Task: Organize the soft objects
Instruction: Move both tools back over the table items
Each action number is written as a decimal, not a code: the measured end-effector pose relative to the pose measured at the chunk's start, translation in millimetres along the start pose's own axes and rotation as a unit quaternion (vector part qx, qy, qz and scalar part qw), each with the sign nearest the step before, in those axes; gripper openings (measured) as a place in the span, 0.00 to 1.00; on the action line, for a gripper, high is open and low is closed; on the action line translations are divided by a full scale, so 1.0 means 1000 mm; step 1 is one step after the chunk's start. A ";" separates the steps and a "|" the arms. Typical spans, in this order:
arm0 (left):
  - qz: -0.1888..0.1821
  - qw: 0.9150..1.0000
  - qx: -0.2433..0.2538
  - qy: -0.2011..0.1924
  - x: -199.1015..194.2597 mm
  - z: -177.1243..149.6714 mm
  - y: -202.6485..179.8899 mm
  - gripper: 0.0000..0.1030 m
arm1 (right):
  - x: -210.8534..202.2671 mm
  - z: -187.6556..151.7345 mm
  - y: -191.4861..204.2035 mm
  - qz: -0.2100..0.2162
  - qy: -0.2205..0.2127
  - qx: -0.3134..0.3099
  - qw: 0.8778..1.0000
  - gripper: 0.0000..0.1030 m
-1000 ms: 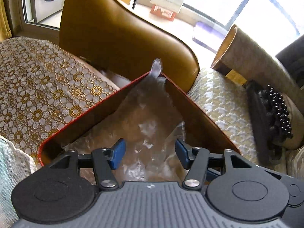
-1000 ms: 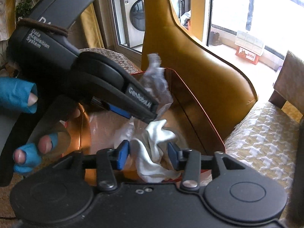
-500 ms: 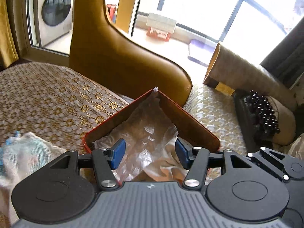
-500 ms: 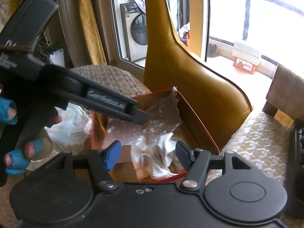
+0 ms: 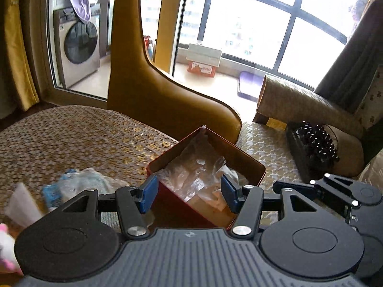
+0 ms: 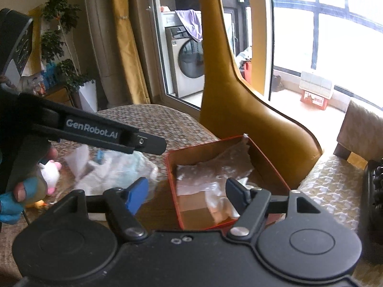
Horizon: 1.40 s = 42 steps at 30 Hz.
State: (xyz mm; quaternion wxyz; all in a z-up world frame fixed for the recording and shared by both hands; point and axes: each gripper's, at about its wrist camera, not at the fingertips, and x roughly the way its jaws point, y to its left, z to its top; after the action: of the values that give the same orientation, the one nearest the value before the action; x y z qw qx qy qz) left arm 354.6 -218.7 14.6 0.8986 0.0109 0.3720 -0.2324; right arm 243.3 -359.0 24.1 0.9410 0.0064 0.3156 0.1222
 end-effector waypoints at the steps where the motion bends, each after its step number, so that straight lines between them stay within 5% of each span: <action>1: 0.003 1.000 0.001 -0.003 -0.008 -0.003 0.002 0.55 | -0.003 0.000 0.004 0.004 -0.003 0.000 1.000 0.71; 23: 0.068 0.995 -0.028 -0.071 -0.156 -0.085 0.091 0.75 | -0.042 -0.009 0.128 0.093 -0.048 -0.058 0.993 0.91; 32: 0.103 0.989 -0.057 -0.086 -0.192 -0.119 0.134 0.84 | -0.033 -0.017 0.162 0.110 -0.043 -0.062 0.991 0.98; 36: 0.113 0.986 -0.080 -0.091 -0.201 -0.132 0.156 0.99 | -0.027 -0.024 0.177 0.113 -0.038 -0.064 0.991 0.98; 42: 0.129 0.981 -0.098 -0.104 -0.208 -0.150 0.186 1.00 | -0.014 -0.033 0.197 0.125 -0.027 -0.067 0.990 0.98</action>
State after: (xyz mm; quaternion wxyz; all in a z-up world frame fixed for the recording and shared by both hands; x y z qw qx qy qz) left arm 206.0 60.9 17.6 0.9515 -0.0534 0.2933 -0.0764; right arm 168.5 -173.0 23.2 0.9249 -0.0135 0.2777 0.2594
